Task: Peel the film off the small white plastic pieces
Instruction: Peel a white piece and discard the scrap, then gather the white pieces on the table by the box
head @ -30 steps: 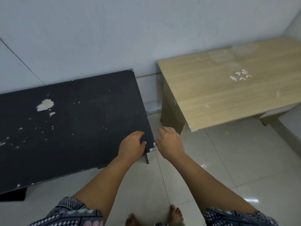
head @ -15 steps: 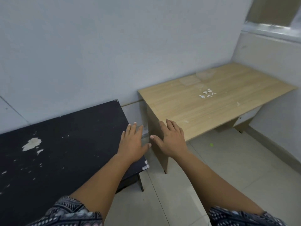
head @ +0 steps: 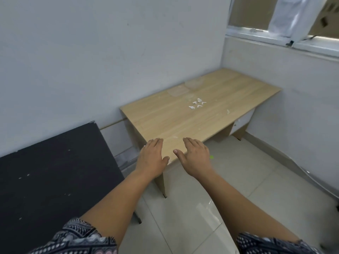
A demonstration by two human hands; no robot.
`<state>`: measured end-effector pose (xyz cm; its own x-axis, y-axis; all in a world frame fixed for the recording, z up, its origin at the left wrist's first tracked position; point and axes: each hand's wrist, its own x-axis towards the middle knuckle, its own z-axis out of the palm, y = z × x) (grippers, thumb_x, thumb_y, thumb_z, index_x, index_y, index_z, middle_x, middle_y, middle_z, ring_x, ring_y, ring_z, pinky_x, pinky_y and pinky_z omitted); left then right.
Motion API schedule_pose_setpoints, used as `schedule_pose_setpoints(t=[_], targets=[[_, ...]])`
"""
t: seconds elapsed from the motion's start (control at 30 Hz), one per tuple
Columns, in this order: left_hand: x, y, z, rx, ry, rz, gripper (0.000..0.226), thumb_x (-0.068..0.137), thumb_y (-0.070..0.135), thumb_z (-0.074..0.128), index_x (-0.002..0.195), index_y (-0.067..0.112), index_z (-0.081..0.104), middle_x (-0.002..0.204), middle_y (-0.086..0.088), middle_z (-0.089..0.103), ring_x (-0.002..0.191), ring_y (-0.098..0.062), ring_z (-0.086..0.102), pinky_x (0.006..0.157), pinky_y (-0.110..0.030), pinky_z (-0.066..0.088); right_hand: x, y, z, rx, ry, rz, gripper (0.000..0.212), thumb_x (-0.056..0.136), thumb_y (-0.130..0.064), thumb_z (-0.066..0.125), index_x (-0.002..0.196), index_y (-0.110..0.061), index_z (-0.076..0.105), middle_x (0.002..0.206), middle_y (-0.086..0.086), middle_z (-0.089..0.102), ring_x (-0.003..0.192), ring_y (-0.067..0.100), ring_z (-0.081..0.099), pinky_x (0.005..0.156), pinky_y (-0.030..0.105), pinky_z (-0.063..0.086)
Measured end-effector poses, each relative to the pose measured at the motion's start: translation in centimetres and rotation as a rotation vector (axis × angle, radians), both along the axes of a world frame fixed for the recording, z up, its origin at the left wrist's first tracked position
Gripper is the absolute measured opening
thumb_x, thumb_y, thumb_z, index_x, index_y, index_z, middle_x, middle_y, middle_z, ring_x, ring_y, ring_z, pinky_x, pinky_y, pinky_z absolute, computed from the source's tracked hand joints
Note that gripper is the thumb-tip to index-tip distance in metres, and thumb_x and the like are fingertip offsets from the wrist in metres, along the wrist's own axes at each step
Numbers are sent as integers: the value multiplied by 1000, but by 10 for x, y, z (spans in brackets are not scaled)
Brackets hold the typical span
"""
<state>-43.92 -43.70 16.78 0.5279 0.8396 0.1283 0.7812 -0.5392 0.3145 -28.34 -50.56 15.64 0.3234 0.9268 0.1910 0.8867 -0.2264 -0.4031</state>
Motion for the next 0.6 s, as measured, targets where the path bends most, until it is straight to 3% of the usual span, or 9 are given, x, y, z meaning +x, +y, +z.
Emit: schedule_pose_setpoints(t=[0.27, 0.6], targets=[[88, -2, -14, -38, -24, -73, 65, 91, 35, 60, 146, 12, 34, 150, -4, 40, 138, -22, 34, 111, -36, 33, 88, -16, -9, -13, 6, -59, 61, 97, -56, 44, 142, -15, 48, 145, 2, 52, 137, 25, 42, 111, 45, 32], [169, 20, -34, -79, -82, -84, 48, 92, 32, 59, 137, 17, 51, 140, 0, 50, 131, -20, 43, 106, -33, 36, 165, -5, -26, -41, 101, -124, 49, 97, -51, 48, 130, -16, 58, 125, 5, 65, 116, 28, 58, 96, 43, 45]])
